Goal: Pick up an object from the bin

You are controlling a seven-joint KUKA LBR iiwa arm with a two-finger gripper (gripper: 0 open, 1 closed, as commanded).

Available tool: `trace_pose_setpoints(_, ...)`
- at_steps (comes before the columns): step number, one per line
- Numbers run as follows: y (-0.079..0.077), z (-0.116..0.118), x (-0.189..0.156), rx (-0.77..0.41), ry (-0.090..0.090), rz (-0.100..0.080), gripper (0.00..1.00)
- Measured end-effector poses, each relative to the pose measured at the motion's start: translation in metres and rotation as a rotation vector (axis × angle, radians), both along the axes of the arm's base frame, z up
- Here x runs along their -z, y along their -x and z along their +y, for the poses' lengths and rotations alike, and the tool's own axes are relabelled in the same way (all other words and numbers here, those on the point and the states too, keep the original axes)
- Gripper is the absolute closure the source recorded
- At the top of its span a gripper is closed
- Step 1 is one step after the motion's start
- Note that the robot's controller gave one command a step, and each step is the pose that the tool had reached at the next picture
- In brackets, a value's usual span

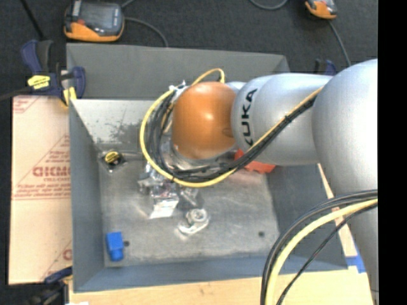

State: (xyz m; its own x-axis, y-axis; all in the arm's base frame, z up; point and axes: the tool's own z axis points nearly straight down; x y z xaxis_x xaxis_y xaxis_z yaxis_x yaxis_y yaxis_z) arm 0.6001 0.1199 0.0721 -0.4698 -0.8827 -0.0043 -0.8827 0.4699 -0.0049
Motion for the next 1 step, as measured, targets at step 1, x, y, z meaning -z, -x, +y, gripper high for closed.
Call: trace_pose_setpoints(1,-0.0014,0.0023,-0.0024,0.002,-0.005,-0.005,1.00)
